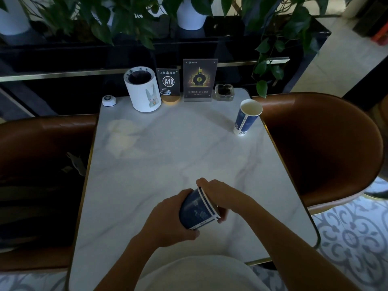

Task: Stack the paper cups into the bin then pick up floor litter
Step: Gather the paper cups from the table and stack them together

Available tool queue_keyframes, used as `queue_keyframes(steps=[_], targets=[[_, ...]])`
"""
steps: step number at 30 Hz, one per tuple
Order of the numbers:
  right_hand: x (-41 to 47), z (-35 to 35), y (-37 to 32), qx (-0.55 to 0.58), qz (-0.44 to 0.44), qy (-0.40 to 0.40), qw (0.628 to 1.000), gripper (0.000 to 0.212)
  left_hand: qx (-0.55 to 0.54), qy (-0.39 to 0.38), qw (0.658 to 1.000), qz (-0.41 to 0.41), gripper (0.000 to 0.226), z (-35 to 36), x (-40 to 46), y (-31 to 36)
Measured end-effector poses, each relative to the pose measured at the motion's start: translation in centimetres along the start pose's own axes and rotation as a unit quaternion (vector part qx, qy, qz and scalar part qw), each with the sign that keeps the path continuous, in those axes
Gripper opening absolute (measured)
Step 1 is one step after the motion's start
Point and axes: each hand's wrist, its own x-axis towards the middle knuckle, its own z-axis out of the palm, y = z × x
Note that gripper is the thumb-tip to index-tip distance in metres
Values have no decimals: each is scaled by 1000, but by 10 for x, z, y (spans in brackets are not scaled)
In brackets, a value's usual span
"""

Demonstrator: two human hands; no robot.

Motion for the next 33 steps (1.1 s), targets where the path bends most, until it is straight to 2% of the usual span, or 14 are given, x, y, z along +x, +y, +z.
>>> queue_keyframes(steps=[3,5,6,10,13,16,19,24,28,31,33], targets=[[4,2,-4,46,64,22,997,56,6,6,1000,-3,93,0,5,0],[5,3,-6,70,78,26,994,63,1,16,1000,-1,87,1,8,1],[5,3,-7,92,65,32,993,63,-4,21,1000,-1,84,2,10,1],[9,6,-1,177,-103,103,973,50,-21,25,999,-18,86,2,20,2],[9,8,3,242,-167,103,950,34,-34,24,998,-39,91,0,27,-1],[14,-1,12,217,-180,108,953,22,-40,33,997,-50,84,-3,31,-4],[24,-21,24,170,-168,177,955,32,-55,49,996,-57,82,-6,35,-7],[42,-64,37,141,-166,294,931,32,-71,69,993,-61,78,-11,44,-11],[64,-107,36,104,-157,349,918,37,-78,84,991,-69,77,-15,55,-13],[81,-145,32,57,-172,412,893,38,-81,92,989,-77,79,-15,62,-16],[92,-172,26,29,-191,467,863,32,-77,91,990,-78,80,-16,65,-19]])
